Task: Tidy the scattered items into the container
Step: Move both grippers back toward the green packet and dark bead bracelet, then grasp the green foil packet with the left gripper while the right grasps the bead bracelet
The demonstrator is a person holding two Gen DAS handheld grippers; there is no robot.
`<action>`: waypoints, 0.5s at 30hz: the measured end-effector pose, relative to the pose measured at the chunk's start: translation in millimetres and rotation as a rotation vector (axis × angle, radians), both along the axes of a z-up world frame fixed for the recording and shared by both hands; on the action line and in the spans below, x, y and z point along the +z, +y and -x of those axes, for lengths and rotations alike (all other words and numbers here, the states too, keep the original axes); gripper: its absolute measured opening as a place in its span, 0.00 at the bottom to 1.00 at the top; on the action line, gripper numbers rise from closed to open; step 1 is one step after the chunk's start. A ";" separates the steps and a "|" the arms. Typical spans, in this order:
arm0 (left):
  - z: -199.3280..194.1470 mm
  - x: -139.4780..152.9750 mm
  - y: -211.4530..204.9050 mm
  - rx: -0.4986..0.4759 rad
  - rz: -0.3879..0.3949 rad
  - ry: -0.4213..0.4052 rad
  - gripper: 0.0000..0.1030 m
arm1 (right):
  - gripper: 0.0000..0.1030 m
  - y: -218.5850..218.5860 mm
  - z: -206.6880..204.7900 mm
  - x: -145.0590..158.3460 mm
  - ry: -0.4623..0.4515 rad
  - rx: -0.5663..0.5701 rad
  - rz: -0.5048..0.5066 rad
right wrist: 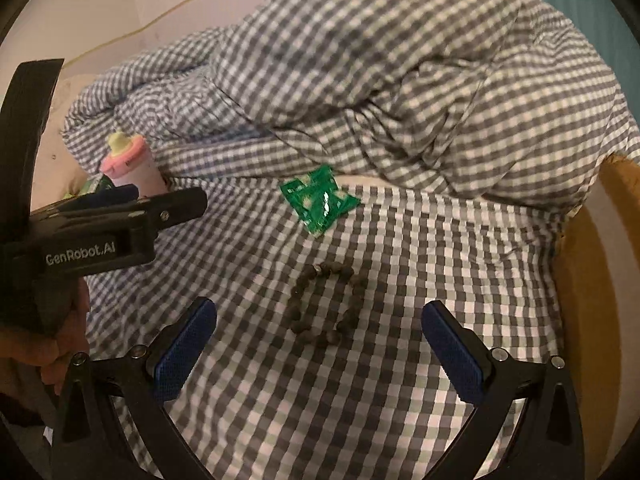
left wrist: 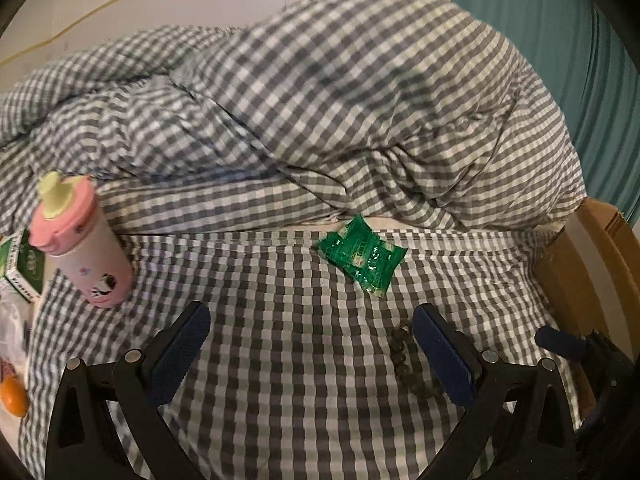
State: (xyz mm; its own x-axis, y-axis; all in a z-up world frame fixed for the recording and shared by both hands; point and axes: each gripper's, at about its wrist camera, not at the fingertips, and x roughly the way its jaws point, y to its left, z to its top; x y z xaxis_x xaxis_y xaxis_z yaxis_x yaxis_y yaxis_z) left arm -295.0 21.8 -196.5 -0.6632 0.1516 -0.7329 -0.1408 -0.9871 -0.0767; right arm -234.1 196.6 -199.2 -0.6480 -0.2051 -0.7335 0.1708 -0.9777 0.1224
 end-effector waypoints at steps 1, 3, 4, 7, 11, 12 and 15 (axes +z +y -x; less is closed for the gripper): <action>4.4 -3.5 0.1 -0.002 -0.002 -0.005 1.00 | 1.00 0.9 4.0 -4.4 -0.008 -0.003 0.001; 14.2 -11.6 0.1 -0.009 -0.003 -0.012 1.00 | 1.00 1.7 9.6 -11.1 -0.019 -0.006 0.001; 18.7 -15.5 0.2 -0.014 -0.003 -0.014 1.00 | 1.00 1.9 12.6 -14.7 -0.024 -0.008 0.003; 33.2 -25.7 0.9 -0.034 -0.001 -0.028 1.00 | 1.00 0.0 20.8 -24.5 -0.041 -0.006 0.005; 53.6 -39.7 9.3 -0.071 0.035 -0.049 1.00 | 1.00 -5.2 29.7 -38.3 -0.062 0.002 -0.001; 58.6 -42.6 13.6 -0.078 0.048 -0.049 1.00 | 1.00 -5.7 32.0 -41.8 -0.068 0.000 0.001; 70.3 -49.3 26.0 -0.113 0.050 -0.049 1.00 | 1.00 -6.4 37.0 -51.0 -0.083 -0.013 -0.003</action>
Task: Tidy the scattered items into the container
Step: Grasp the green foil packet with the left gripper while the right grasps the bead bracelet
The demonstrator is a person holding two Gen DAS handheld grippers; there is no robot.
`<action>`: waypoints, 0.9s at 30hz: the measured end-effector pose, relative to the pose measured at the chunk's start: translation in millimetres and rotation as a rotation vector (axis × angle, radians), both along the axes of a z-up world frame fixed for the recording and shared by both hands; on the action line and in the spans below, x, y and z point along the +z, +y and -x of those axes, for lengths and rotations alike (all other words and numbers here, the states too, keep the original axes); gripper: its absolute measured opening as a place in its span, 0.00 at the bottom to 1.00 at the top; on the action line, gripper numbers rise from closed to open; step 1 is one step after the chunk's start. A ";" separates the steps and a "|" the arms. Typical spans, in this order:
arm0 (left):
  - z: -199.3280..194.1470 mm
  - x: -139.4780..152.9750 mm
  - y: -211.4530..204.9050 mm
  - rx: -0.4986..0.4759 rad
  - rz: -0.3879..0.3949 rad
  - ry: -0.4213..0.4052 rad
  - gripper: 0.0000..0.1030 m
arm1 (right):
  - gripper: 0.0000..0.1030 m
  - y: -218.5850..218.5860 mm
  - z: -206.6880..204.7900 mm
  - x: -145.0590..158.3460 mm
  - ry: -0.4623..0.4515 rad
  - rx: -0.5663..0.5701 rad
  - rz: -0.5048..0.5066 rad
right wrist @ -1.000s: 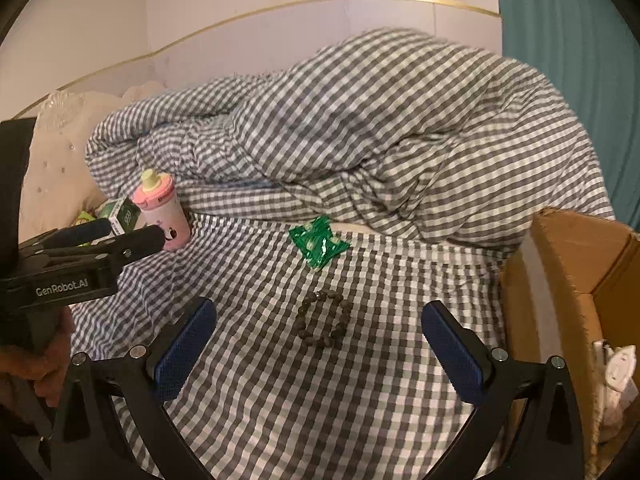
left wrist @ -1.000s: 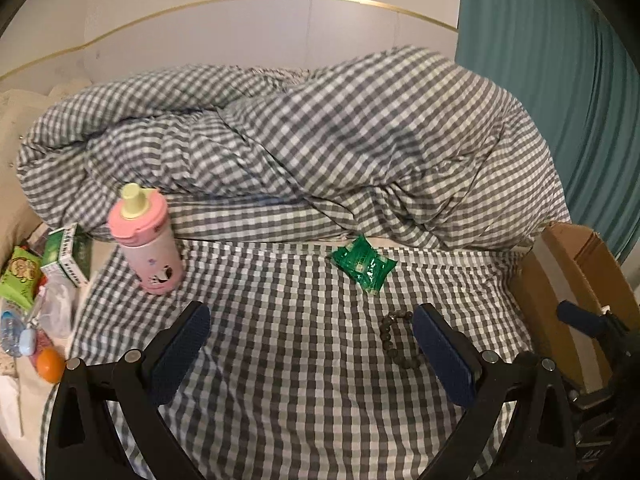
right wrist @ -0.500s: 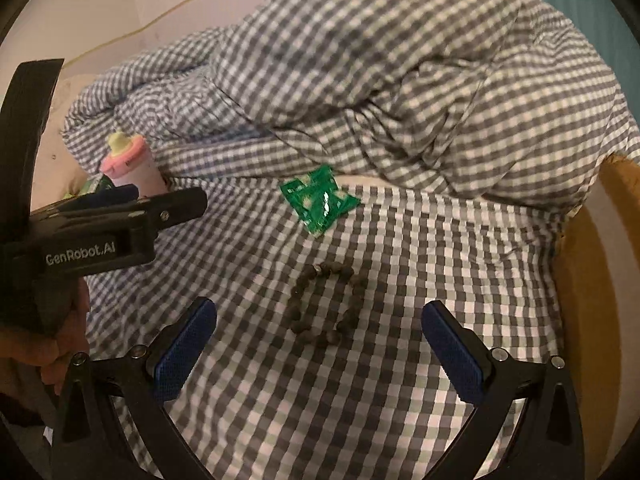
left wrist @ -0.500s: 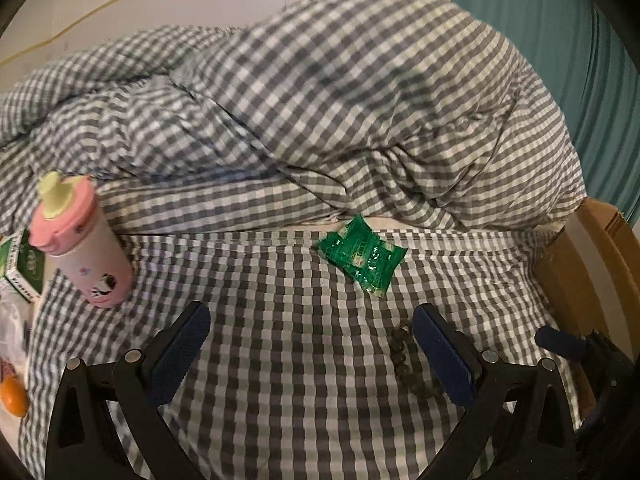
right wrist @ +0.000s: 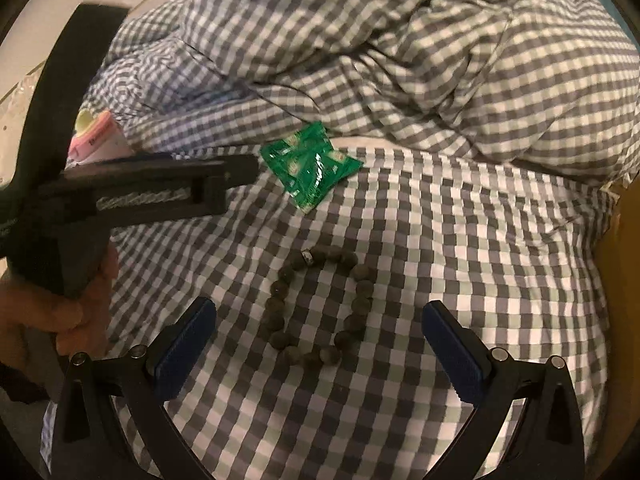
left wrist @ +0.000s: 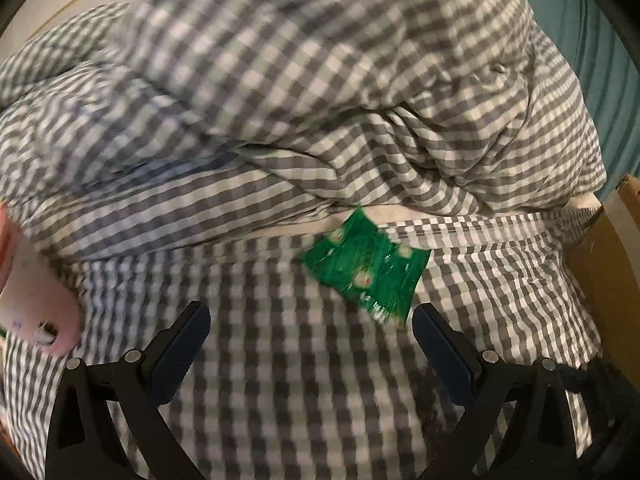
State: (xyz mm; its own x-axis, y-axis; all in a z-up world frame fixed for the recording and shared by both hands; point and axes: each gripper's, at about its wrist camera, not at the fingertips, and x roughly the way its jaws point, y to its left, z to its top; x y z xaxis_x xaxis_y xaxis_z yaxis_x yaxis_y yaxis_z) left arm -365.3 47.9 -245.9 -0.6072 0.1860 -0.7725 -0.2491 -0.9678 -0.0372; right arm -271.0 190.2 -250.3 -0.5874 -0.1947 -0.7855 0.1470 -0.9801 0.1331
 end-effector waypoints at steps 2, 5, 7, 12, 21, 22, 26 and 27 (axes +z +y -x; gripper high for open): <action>9.1 -4.9 8.2 -0.023 -0.014 -0.009 1.00 | 1.00 1.0 2.2 -6.0 -0.012 -0.009 0.009; 21.6 -13.7 19.6 -0.052 -0.017 -0.017 1.00 | 1.00 2.4 5.4 -14.0 -0.030 -0.019 0.018; 28.7 -20.1 24.7 -0.061 -0.013 -0.029 1.00 | 0.99 1.7 8.1 -18.7 -0.040 -0.020 0.014; 44.4 -40.2 31.2 -0.075 -0.021 -0.086 1.00 | 0.99 -0.7 11.8 -24.7 -0.042 -0.018 -0.006; 37.0 -44.6 34.5 -0.091 -0.020 -0.040 0.49 | 0.82 -2.5 17.6 -25.1 -0.024 -0.046 -0.045; 36.3 -43.9 33.6 -0.088 -0.026 -0.038 0.40 | 0.76 -1.7 18.3 -24.5 -0.022 -0.050 -0.047; 30.2 -36.6 28.9 -0.075 -0.051 -0.027 0.21 | 0.56 3.4 20.3 -21.4 -0.018 -0.057 -0.047; 27.0 -32.8 28.1 -0.068 -0.047 -0.016 0.20 | 0.50 5.5 21.4 -20.5 -0.019 -0.060 -0.041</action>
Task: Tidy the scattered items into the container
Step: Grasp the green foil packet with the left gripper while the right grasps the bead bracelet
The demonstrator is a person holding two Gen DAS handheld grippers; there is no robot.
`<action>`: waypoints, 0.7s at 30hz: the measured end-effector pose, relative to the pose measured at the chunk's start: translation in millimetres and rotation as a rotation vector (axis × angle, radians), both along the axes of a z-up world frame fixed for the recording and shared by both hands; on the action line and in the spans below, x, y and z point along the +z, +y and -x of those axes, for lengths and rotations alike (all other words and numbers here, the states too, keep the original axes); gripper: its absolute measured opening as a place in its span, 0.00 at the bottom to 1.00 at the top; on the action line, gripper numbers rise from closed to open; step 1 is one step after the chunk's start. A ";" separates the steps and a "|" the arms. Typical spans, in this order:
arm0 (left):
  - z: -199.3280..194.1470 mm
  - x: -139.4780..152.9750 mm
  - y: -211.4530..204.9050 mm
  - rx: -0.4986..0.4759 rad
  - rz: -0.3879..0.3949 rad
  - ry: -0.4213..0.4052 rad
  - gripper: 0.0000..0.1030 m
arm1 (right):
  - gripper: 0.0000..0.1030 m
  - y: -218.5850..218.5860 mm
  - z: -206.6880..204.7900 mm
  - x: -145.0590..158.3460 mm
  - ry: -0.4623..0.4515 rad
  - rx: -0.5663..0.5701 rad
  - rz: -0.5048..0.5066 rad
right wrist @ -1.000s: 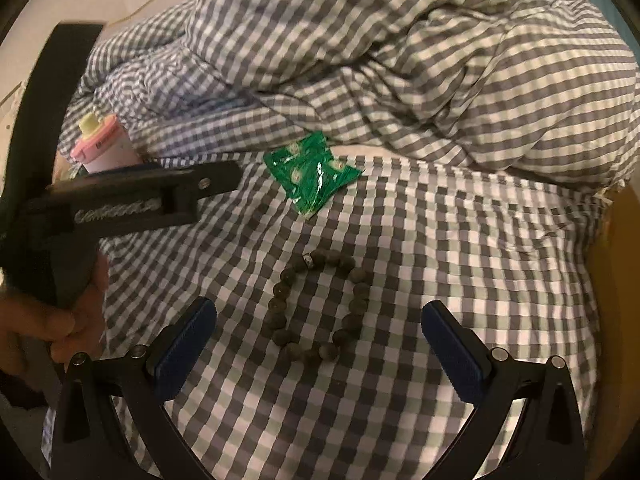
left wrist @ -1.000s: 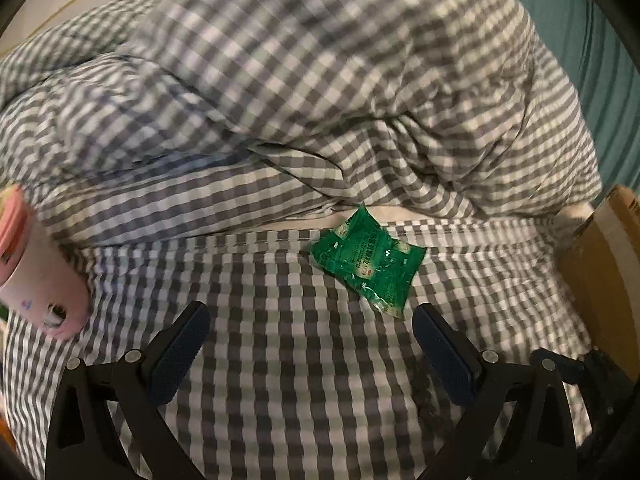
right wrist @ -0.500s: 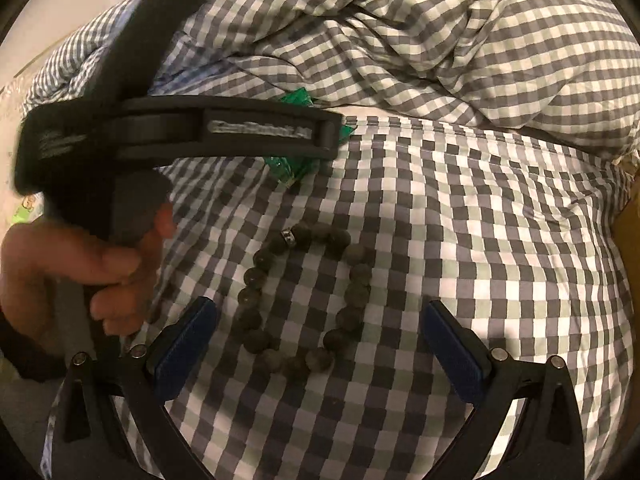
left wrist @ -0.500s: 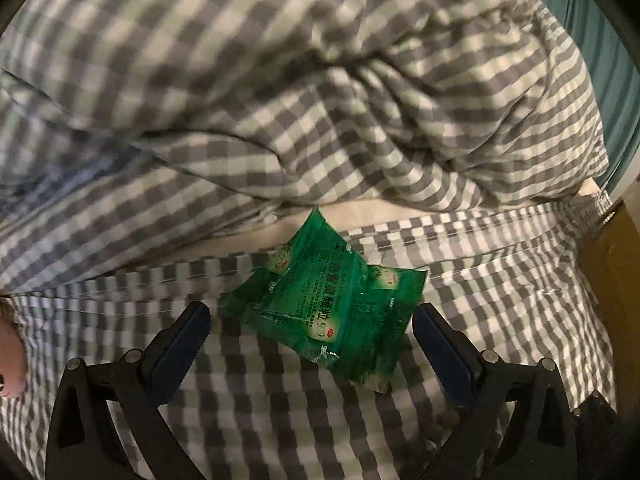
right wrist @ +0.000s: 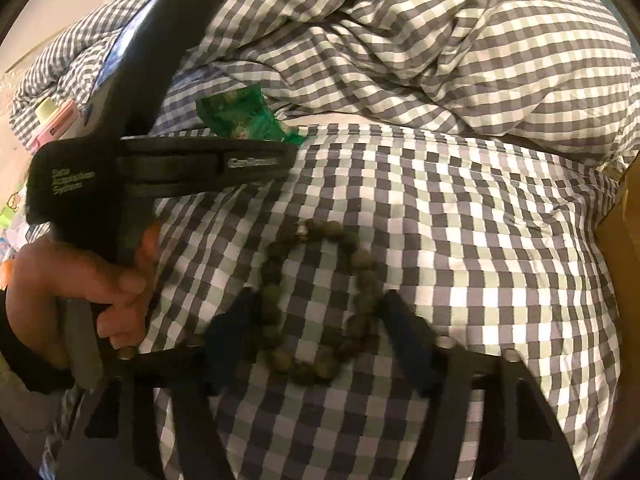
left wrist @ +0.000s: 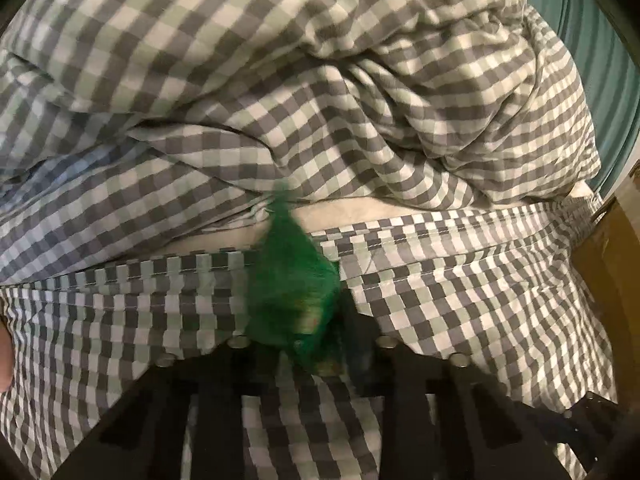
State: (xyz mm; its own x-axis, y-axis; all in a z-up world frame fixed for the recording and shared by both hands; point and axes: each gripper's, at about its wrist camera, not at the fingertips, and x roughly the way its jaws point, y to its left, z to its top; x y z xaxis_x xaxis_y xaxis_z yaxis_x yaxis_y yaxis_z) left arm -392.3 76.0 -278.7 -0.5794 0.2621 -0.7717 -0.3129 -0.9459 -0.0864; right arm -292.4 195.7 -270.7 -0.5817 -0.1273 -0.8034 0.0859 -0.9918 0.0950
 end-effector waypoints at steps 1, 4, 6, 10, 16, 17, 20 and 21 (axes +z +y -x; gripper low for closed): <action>-3.4 3.7 -0.7 0.006 0.006 0.008 0.20 | 0.44 2.3 0.3 0.8 -0.003 -0.001 0.007; -14.3 14.2 -4.7 0.014 0.005 0.025 0.19 | 0.28 7.7 -5.2 6.2 -0.007 0.000 0.016; -21.1 20.5 -8.3 0.023 0.003 0.033 0.19 | 0.22 10.6 -10.5 10.7 -0.005 -0.001 0.024; -39.0 35.9 -16.6 0.045 -0.002 0.044 0.19 | 0.11 13.9 -19.4 20.6 0.011 -0.011 0.025; -60.1 55.5 -43.1 0.089 -0.024 0.054 0.19 | 0.11 16.9 -34.4 32.9 0.021 -0.004 0.040; -66.9 58.9 -43.3 0.094 -0.024 0.057 0.19 | 0.11 16.8 -36.7 34.1 0.023 -0.002 0.041; -81.5 69.9 -43.5 0.105 -0.031 0.064 0.19 | 0.11 16.9 -44.0 38.3 0.032 0.000 0.046; -86.0 73.2 -44.5 0.110 -0.034 0.065 0.19 | 0.11 17.8 -46.3 40.4 0.036 -0.001 0.047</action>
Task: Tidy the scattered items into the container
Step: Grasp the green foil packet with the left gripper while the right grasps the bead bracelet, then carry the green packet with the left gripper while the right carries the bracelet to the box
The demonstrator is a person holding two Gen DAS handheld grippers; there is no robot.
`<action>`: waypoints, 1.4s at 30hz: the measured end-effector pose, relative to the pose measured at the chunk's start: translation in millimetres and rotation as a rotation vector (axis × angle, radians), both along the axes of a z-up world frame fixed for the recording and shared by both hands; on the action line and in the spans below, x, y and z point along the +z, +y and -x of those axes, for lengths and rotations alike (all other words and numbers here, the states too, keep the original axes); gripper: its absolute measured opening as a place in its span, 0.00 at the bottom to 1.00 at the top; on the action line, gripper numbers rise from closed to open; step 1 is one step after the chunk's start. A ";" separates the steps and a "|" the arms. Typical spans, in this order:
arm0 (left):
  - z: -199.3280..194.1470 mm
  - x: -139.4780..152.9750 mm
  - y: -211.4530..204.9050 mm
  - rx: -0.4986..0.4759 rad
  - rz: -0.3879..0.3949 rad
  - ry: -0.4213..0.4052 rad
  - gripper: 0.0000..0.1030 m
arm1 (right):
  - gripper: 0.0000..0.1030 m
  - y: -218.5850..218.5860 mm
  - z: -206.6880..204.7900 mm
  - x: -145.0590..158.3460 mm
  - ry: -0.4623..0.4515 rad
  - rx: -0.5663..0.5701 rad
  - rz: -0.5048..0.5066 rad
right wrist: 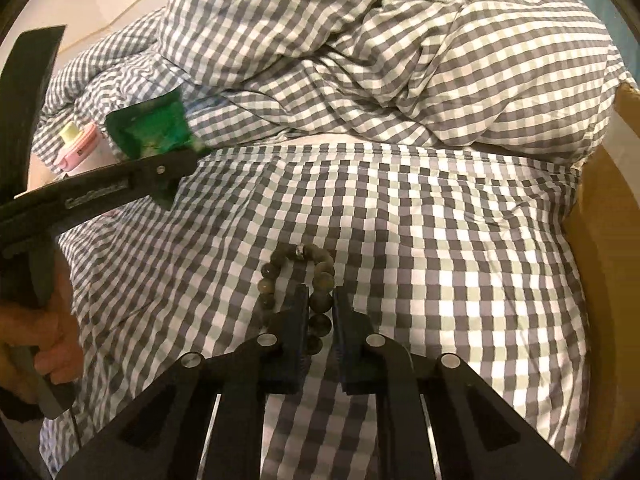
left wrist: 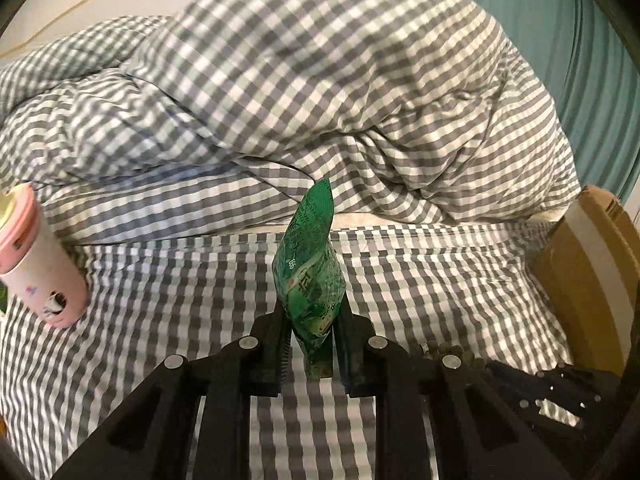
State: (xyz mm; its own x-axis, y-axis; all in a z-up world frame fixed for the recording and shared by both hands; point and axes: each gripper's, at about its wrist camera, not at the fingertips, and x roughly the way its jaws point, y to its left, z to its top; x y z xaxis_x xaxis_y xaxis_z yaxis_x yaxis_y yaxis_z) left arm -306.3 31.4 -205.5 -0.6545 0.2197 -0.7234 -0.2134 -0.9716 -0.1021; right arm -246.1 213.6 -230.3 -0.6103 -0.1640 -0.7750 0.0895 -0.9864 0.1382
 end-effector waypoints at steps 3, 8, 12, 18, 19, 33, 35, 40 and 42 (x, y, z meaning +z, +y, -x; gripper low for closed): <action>-13.6 10.1 -6.6 0.021 -0.022 0.006 0.19 | 0.11 4.2 -10.1 10.6 0.019 0.000 0.006; -31.1 20.3 -4.3 0.044 -0.026 0.030 0.19 | 0.11 6.6 -19.0 23.0 0.044 0.005 0.010; -47.2 35.1 -8.9 0.064 -0.043 0.045 0.19 | 0.11 8.7 -29.4 32.8 0.061 0.010 0.011; -74.4 60.9 -11.8 0.083 -0.059 0.084 0.19 | 0.11 13.8 -50.7 52.7 0.094 0.009 0.015; -78.7 64.3 -11.6 0.084 -0.061 0.090 0.19 | 0.11 14.5 -54.4 56.8 0.101 0.009 0.015; -148.6 116.9 -6.3 0.089 -0.058 0.182 0.19 | 0.11 13.7 -115.8 123.9 0.221 0.002 0.014; -157.9 122.8 -6.1 0.091 -0.063 0.191 0.19 | 0.11 13.3 -124.9 133.4 0.236 0.002 0.016; -183.3 139.0 -3.3 0.086 -0.061 0.224 0.19 | 0.11 12.8 -146.1 155.1 0.272 0.003 0.020; -194.2 146.6 -3.1 0.086 -0.062 0.241 0.19 | 0.11 11.3 -153.7 162.6 0.287 0.005 0.019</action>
